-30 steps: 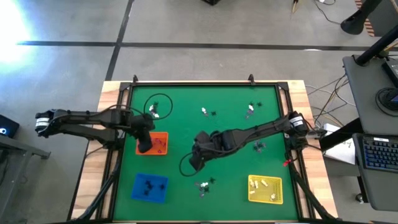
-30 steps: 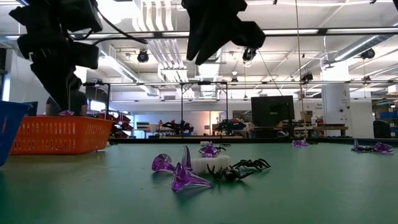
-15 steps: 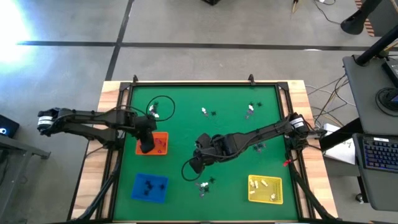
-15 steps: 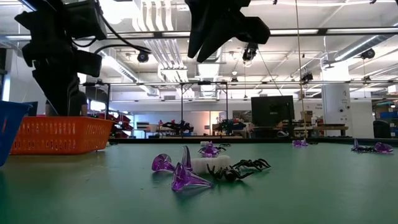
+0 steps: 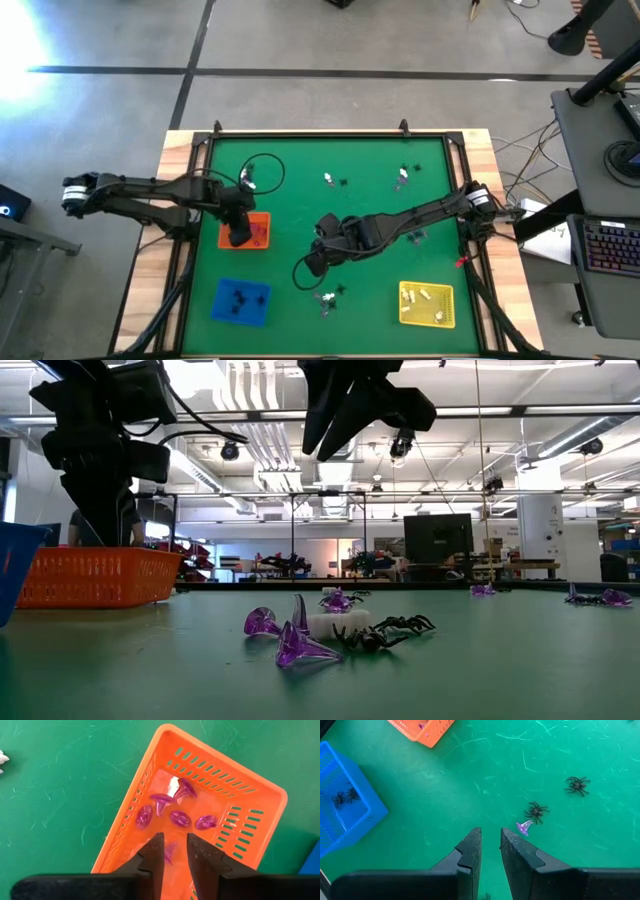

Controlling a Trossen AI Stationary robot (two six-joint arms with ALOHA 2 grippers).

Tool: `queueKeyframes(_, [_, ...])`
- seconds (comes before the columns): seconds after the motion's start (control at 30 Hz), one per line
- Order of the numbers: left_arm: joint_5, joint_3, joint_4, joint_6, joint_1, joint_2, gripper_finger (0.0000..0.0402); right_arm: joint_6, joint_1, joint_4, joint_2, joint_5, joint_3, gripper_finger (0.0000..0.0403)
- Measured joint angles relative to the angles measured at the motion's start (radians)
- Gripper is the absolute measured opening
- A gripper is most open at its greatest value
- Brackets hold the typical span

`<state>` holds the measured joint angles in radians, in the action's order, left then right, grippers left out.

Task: Sort Halloween decoration
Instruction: Put the violet witch hat toy into the orange bin

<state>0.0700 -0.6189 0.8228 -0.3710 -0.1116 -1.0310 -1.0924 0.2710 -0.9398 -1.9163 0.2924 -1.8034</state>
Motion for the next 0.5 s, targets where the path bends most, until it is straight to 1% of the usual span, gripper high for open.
queueKeyframes(0.13, [0.008,0.000,0.003,0.000,0.000,0.001,0.0088,-0.018,0.003,-0.007,0.000,-0.001,0.001,0.0063])
queueKeyframes(0.2, [0.045,0.000,0.009,0.000,0.000,0.002,0.0095,-0.047,0.011,-0.042,0.000,-0.001,0.001,0.0063])
queueKeyframes(0.3, [0.120,-0.008,0.025,0.000,0.000,0.002,0.0100,-0.111,0.032,-0.129,0.000,0.005,0.002,0.0063])
queueKeyframes(0.37, [0.153,-0.027,0.033,0.010,0.000,0.004,0.0100,-0.164,0.044,-0.201,0.000,0.035,0.002,0.0063])
queueKeyframes(0.5, [0.152,-0.097,0.071,0.049,0.001,0.012,0.0099,-0.234,0.046,-0.326,0.005,0.089,0.002,0.0063])
